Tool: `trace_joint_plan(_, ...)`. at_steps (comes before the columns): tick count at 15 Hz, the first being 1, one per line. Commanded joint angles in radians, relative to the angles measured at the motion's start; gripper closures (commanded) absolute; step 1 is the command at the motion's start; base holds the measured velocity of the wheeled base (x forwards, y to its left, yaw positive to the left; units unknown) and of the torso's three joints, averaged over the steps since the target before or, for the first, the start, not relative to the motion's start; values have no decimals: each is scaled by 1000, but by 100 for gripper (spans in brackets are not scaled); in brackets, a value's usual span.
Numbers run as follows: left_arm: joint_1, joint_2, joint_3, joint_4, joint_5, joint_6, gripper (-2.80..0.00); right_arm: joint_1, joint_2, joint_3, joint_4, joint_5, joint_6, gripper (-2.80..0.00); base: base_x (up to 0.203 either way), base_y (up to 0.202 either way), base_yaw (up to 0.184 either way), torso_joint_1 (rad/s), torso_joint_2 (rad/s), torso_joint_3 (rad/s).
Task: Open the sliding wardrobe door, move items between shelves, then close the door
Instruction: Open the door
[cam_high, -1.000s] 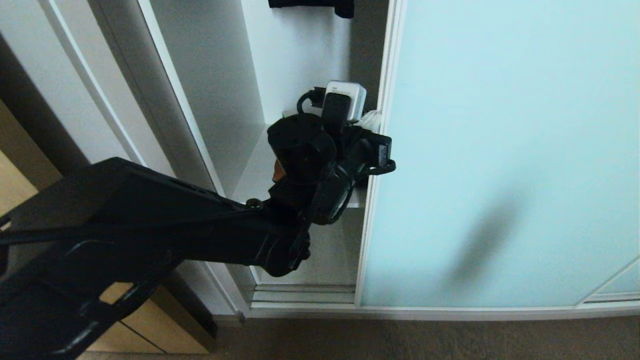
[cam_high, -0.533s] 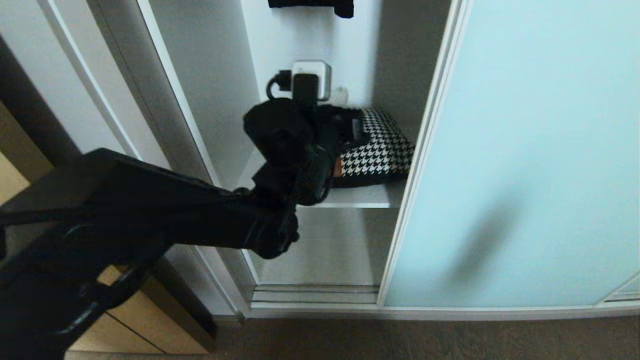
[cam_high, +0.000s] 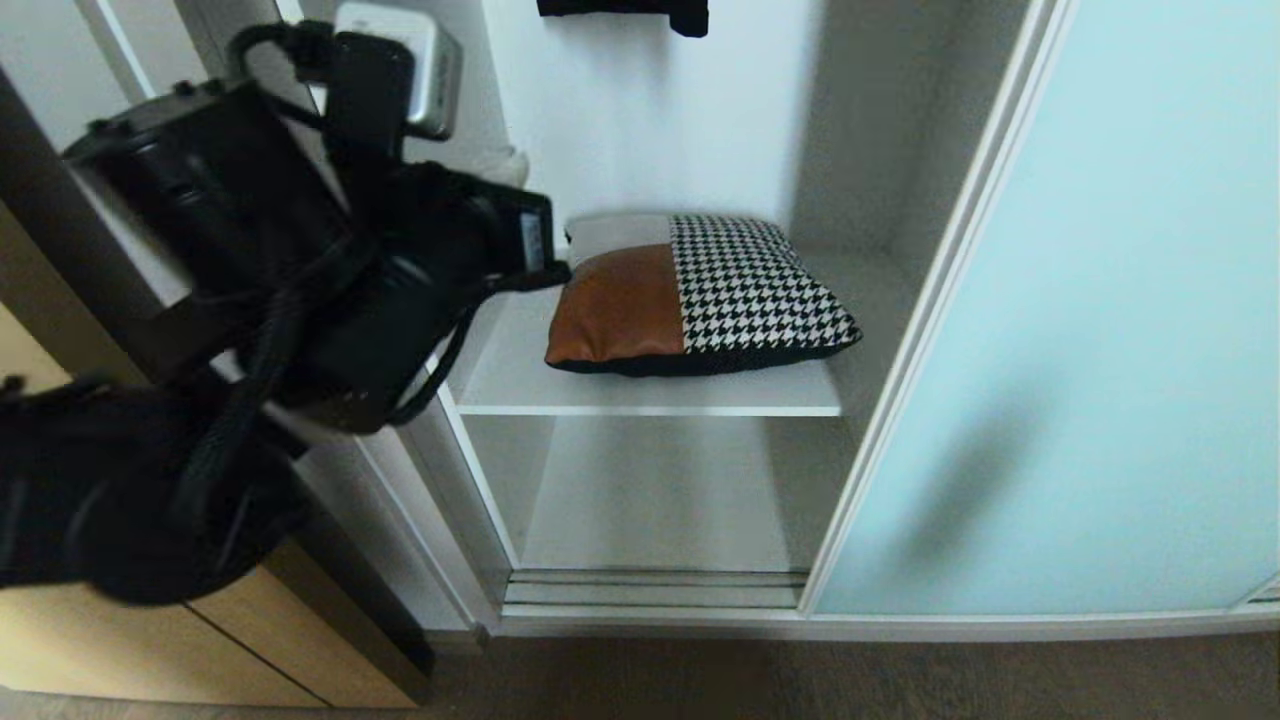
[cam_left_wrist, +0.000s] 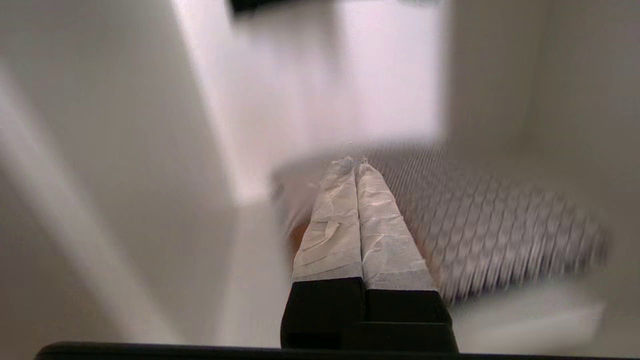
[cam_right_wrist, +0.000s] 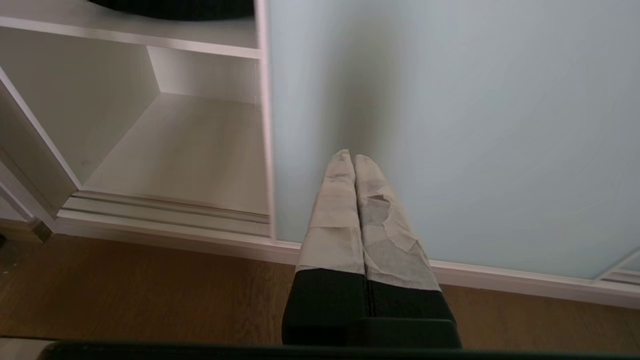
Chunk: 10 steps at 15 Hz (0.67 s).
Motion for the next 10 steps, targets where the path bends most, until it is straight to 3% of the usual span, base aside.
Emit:
trace_joint_plan(1, 8, -219, 188, 0, 27, 14, 0, 0, -2, 0, -1, 0, -1, 0, 0, 0, 0, 0, 0, 0)
trace_joint_plan(6, 67, -599, 662, 15, 215, 21, 0, 1, -2, 0, -1, 1, -1, 0, 0, 0, 0, 0, 0, 0)
trace_joint_plan(10, 258, -860, 831, 46, 273, -5, 0, 0, -2, 0, -1, 1, -1, 0, 0, 0, 0, 0, 0, 0)
